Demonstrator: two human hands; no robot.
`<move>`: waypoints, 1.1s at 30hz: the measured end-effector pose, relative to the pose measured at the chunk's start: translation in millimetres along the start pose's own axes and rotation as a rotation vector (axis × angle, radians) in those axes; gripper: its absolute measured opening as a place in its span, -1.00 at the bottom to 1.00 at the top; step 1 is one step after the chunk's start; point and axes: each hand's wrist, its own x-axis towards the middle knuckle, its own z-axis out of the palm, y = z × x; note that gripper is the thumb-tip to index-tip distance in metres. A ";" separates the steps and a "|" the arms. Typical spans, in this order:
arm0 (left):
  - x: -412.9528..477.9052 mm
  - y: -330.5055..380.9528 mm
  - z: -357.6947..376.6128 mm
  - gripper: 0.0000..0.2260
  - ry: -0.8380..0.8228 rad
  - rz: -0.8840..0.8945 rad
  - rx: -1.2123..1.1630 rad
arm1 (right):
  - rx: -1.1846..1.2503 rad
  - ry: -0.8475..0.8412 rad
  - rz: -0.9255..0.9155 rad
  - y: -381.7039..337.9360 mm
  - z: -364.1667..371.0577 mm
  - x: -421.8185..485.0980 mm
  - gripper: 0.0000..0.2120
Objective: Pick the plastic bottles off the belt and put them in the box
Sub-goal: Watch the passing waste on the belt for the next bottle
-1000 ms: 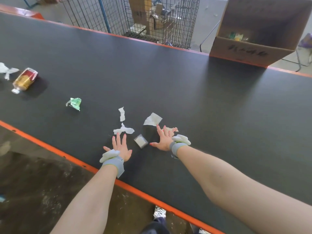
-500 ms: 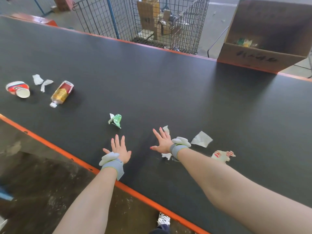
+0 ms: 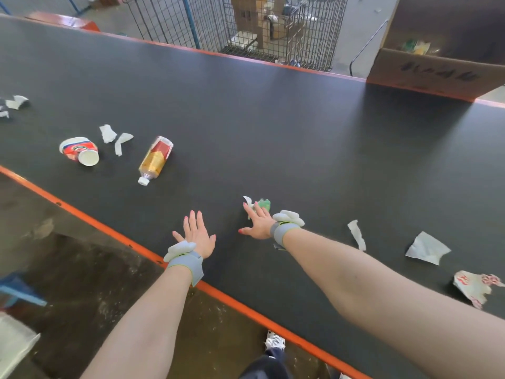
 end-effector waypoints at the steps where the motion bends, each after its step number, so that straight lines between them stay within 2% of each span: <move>1: -0.3 -3.0 0.1 -0.31 -0.003 -0.004 0.000 | -0.003 -0.033 0.047 2.6 1.7 -0.4 -0.23; 3: 0.6 -6.9 -0.5 -0.30 0.004 -0.010 -0.004 | -0.024 -0.041 0.111 8.3 3.1 1.9 -0.25; 12: 30.5 15.8 -20.8 -0.22 0.046 -0.054 -0.051 | -0.061 0.188 0.118 17.2 -35.0 -1.5 -0.37; 23: 63.5 102.7 3.6 -0.15 -0.017 0.026 -0.134 | 0.040 0.182 0.188 87.7 -48.7 -20.9 -0.36; 27: 64.2 150.9 8.6 -0.13 -0.028 0.037 -0.270 | 0.064 0.196 0.248 126.5 -66.3 -31.3 -0.35; 29: 66.5 182.4 1.3 -0.13 -0.085 0.057 -0.383 | 0.083 0.205 0.283 148.0 -81.3 -35.7 -0.35; 33: 71.6 267.3 -26.5 -0.17 -0.300 0.045 -0.915 | 0.117 0.245 0.375 190.7 -116.3 -44.3 -0.34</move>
